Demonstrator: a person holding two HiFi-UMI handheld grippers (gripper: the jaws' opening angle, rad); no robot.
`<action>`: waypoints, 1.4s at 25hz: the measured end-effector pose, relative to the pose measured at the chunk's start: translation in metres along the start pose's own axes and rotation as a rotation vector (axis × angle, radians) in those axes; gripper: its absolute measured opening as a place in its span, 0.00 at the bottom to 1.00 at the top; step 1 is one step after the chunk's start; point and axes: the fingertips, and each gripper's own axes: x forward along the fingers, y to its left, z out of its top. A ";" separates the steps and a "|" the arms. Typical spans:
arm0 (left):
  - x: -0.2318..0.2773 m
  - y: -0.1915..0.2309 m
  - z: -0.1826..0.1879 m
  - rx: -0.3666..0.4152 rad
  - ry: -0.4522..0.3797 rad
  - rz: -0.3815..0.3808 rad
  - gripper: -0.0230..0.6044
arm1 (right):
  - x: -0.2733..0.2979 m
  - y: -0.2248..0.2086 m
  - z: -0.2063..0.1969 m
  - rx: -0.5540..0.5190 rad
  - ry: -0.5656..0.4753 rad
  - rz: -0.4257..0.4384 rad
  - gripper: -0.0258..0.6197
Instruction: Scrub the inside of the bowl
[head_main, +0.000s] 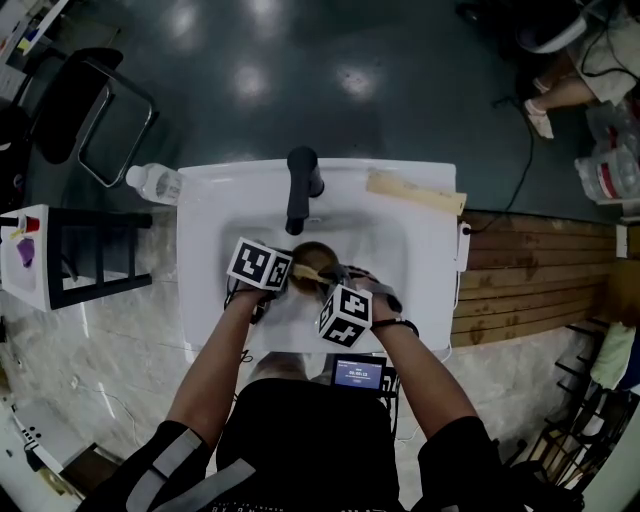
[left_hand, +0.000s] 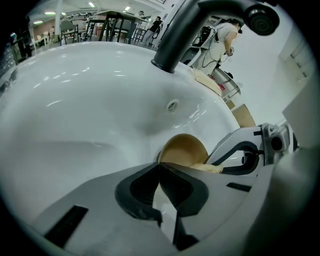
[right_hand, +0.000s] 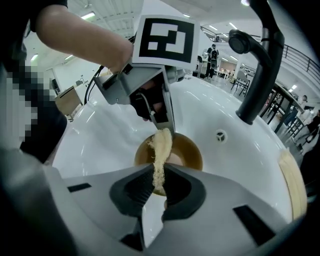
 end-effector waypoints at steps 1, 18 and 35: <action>0.000 0.000 0.000 -0.007 -0.002 -0.002 0.06 | 0.002 0.003 0.000 -0.003 0.007 0.010 0.10; -0.002 0.004 -0.004 -0.070 -0.013 -0.033 0.06 | 0.011 0.034 0.016 -0.089 -0.046 0.168 0.10; 0.000 -0.001 -0.011 -0.023 0.018 -0.036 0.06 | 0.009 -0.044 0.014 0.169 -0.063 -0.086 0.10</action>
